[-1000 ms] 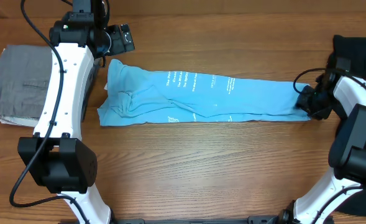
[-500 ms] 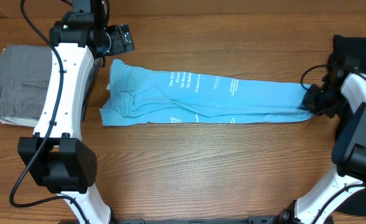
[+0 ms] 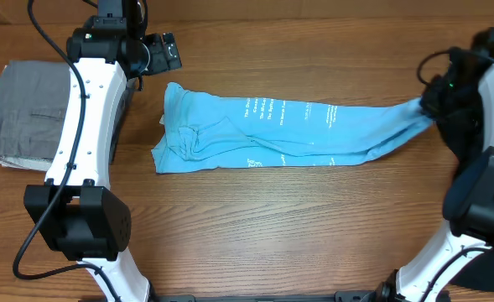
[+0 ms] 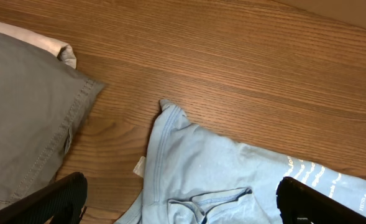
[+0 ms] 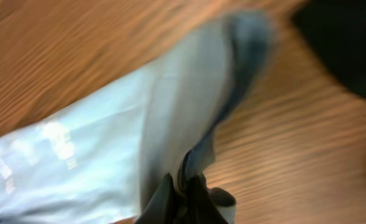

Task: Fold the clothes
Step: 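Fold the strip's right end leftward over the middle with the right gripper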

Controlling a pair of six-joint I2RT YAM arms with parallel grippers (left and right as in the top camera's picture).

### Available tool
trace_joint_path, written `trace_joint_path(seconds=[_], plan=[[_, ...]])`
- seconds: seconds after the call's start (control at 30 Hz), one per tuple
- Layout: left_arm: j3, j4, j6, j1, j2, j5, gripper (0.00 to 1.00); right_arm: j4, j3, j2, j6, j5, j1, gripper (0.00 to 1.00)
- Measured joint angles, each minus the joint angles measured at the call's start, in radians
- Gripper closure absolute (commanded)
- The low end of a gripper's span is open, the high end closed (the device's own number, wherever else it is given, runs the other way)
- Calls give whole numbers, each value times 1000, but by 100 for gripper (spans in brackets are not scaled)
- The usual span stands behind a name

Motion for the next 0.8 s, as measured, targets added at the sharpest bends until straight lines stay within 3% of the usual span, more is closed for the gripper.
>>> trace_joint_path(seconds=[0.4,0.8], plan=[[0,0,0,0,0,0,0,10,3,-9,0,-61,398,96],[0,0,0,0,0,0,0,280,-156,-10,10,-42,605,96]])
